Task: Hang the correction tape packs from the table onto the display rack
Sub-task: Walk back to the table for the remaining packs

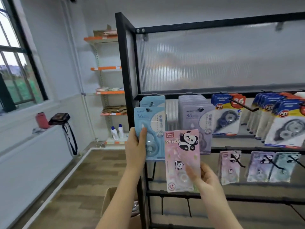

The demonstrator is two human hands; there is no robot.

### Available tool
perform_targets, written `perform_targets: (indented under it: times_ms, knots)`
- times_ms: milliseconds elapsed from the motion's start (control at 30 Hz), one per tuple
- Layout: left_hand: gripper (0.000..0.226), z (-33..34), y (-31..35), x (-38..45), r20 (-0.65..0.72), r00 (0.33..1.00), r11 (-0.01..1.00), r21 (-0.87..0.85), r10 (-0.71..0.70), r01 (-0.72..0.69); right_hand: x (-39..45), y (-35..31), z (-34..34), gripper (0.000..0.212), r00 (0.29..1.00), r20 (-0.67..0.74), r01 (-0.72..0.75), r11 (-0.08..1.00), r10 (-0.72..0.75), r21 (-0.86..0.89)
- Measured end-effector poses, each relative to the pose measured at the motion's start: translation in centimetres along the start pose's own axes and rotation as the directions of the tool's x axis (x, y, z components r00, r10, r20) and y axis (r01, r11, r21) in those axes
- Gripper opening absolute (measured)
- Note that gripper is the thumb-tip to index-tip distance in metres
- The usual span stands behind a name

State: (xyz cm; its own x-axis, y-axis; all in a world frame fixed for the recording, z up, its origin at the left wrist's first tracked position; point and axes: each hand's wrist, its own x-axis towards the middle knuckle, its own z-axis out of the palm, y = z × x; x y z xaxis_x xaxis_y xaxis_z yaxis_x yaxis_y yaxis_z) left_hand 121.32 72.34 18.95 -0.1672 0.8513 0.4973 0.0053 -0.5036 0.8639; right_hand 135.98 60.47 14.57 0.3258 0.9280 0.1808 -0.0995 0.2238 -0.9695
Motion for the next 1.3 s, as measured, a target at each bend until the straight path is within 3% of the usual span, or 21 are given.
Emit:
perform_targets:
  times_ms: [233,400,567,767,1033,1200,1300]
  knots:
    - [0.018,1.5,-2.8,3.7,0.093,0.995,0.996,0.084,-0.039,0.031,-0.2,1.5,0.2,0.017,0.993,-0.112,-0.029,0.999,0.025,-0.039]
    - [0.023,2.2,-3.0,5.0,0.105,0.994,0.99,0.141,-0.044,0.029,-0.7,1.9,-0.2,0.024,0.983,-0.182,-0.035,0.997,0.02,-0.075]
    - [0.027,2.1,-4.5,2.5,0.094,0.989,0.986,0.139,-0.11,0.097,-1.8,2.4,-1.1,0.015,0.977,-0.21,-0.041,0.995,0.021,-0.09]
    - [0.028,2.0,-7.2,-3.2,0.199,0.939,0.941,0.251,-0.28,0.227,-3.5,2.9,-3.0,0.018,0.967,-0.242,-0.082,0.997,0.08,0.0]
    - [0.017,6.8,-3.1,-11.7,0.46,0.88,0.891,0.441,-0.122,-0.107,-7.2,2.0,-9.4,0.016,0.961,-0.259,-0.085,0.996,0.091,0.035]
    - [0.022,12.6,-2.8,-17.9,0.645,0.757,0.799,0.509,-0.108,-0.32,-9.8,2.1,-16.2,0.014,0.943,-0.31,-0.121,0.993,0.118,0.011]
    - [0.026,15.4,-4.5,-21.0,0.741,0.661,0.653,0.558,-0.114,-0.513,-10.3,3.0,-19.5,0.01,0.948,-0.276,-0.166,0.986,0.16,0.0]
